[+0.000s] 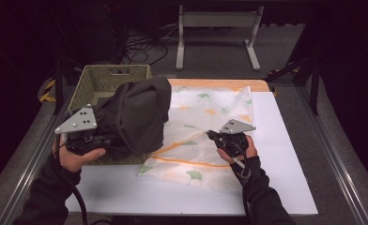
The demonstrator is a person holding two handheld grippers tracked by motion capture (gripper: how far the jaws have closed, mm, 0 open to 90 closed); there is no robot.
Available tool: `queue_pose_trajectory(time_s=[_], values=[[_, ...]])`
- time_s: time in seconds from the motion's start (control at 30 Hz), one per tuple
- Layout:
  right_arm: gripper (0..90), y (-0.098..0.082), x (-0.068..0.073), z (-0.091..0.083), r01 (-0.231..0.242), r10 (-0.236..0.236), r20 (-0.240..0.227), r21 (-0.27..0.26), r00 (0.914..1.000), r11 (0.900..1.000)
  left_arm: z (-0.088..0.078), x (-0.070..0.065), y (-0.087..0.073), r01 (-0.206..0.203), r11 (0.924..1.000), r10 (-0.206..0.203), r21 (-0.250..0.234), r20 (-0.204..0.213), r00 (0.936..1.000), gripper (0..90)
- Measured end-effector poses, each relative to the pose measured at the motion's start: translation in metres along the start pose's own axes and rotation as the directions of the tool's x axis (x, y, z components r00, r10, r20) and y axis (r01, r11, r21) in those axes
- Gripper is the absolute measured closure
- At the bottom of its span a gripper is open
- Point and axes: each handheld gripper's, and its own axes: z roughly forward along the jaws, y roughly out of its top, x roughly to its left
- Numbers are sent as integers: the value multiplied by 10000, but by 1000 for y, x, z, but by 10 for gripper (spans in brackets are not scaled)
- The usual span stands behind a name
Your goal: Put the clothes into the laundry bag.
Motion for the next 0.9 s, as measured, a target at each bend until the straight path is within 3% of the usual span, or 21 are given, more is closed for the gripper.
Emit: queue_pose_trajectory(time_s=[0.13,0.23,0.3,0.37,0.43,0.47,0.5,0.57,0.67,0.7,0.77,0.8,0.83,0.87,0.9], values=[[893,0,-1,-1,10,-10,-17,-46,10000,10000,10,-21,5,-362,9993,350,136,792,9962,751],[893,0,-1,-2,-76,76,-18,-49,10000,10000,21,-35,8,-478,9985,428,283,1549,9870,751],[893,0,-2,-2,-62,61,-31,-79,10000,9999,30,-49,11,-805,9952,686,548,1919,9790,750],[893,0,-3,-2,-61,61,-34,-81,10000,9999,38,-58,13,-878,9937,690,695,2374,9689,750],[893,0,-3,-2,-58,58,-25,-79,10000,10000,50,-69,15,-974,9911,668,911,2931,9537,750],[893,0,-3,-2,-84,84,-38,-51,10000,10000,56,-74,15,-1053,9885,674,1086,3072,9492,750],[893,0,-4,-2,-101,100,-42,-55,9999,9999,56,-74,15,-1053,9885,674,1086,3072,9492,749],[893,0,-4,-2,-131,131,-50,-52,9999,9999,71,-86,14,-1231,9799,618,1570,3481,9354,749],[893,0,-4,-3,-132,132,-56,-56,9999,9999,99,-97,9,-1093,9676,85,2274,4038,9148,748],[894,0,-4,-3,-125,124,-67,-91,9999,9999,109,-99,6,-1258,9581,95,2575,4101,9120,748],[894,-1,-5,-4,-127,127,-57,-81,9999,9999,128,-99,-1,-1066,9457,-184,3071,3780,9256,747],[893,-1,-5,-4,-116,115,-67,-86,9999,9999,142,-92,-7,-832,9361,-417,3417,3426,9385,746],[893,-1,-5,-4,-116,115,-67,-86,9999,9999,142,-92,-7,-832,9361,-417,3417,3426,9385,746],[894,0,-5,-5,-105,104,-70,-88,9999,9999,150,-84,-11,-335,9354,-909,3520,3309,9393,746],[893,0,-5,-6,-152,151,-83,-83,9999,9998,154,-80,-13,-211,9313,-1047,3637,3227,9407,746]])
